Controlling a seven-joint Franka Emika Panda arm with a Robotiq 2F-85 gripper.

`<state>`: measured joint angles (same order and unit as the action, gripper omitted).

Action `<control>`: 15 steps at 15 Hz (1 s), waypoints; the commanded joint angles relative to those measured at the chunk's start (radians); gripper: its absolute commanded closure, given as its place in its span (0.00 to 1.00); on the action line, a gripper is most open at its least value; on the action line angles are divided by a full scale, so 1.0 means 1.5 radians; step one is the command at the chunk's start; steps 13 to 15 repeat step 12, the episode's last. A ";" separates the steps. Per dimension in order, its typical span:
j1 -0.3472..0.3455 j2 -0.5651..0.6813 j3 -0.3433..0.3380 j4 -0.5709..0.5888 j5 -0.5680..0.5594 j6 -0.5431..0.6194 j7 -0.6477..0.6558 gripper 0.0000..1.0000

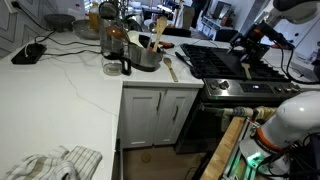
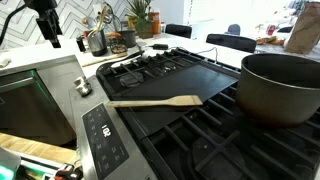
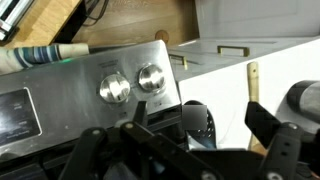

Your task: Place the wooden spatula on the middle part of the stove

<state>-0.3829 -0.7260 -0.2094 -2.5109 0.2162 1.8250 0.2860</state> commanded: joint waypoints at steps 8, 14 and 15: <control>0.055 -0.015 0.016 0.037 0.104 -0.060 0.000 0.00; 0.056 -0.015 0.016 0.037 0.106 -0.060 0.000 0.00; 0.056 -0.015 0.016 0.037 0.106 -0.060 0.000 0.00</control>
